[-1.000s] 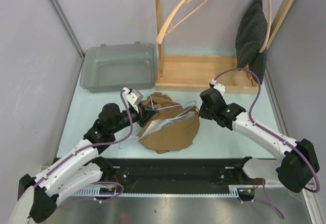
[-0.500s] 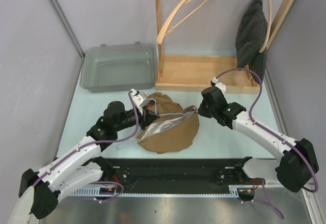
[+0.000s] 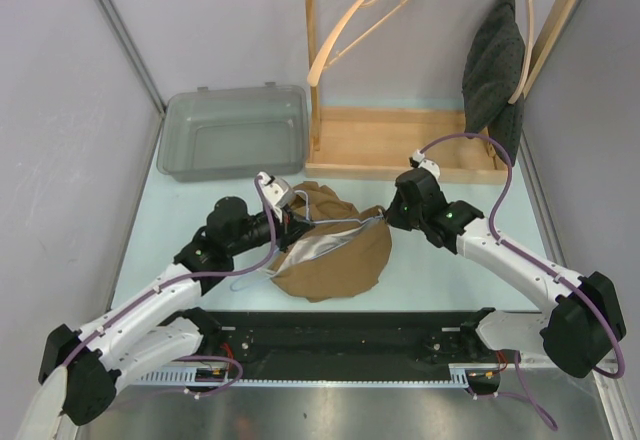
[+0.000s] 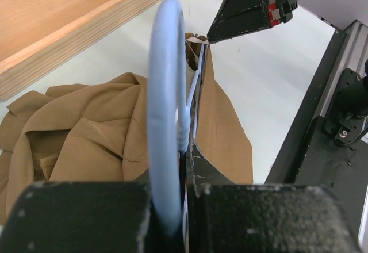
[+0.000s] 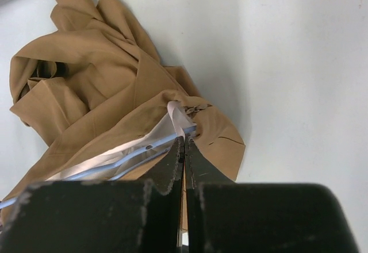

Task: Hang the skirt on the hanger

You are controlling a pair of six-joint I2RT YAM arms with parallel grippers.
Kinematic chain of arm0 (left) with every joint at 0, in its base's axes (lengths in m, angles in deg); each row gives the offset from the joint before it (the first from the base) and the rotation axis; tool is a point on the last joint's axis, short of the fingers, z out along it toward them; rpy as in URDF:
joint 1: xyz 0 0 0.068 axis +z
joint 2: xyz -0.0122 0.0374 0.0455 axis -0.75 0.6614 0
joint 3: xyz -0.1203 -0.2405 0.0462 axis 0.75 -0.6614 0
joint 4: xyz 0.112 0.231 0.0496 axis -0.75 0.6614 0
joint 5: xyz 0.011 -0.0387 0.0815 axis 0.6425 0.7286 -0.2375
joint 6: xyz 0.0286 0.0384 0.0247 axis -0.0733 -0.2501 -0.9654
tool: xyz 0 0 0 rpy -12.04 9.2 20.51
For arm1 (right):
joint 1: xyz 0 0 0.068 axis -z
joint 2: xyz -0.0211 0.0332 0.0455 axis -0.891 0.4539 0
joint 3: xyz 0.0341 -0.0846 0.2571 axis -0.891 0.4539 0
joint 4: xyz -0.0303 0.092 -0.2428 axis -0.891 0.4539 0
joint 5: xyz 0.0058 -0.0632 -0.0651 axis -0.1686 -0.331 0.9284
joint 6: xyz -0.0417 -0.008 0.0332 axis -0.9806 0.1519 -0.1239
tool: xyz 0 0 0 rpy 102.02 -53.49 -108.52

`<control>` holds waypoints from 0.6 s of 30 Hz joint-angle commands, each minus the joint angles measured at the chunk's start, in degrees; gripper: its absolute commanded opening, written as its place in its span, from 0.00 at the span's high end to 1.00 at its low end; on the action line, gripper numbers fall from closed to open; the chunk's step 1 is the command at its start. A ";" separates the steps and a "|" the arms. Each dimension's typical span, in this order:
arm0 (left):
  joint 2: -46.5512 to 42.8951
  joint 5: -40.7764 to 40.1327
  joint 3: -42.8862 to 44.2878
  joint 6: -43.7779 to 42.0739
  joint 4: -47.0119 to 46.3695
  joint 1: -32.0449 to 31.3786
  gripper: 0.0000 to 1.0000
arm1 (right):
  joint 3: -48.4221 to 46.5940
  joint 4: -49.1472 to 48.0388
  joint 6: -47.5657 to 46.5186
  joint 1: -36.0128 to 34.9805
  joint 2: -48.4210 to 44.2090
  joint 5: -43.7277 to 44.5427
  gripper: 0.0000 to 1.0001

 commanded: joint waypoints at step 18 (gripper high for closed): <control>3.53 5.77 -0.65 6.18 -13.21 -0.18 1.00 | -0.09 -6.62 -2.30 -0.22 -0.83 -8.54 1.00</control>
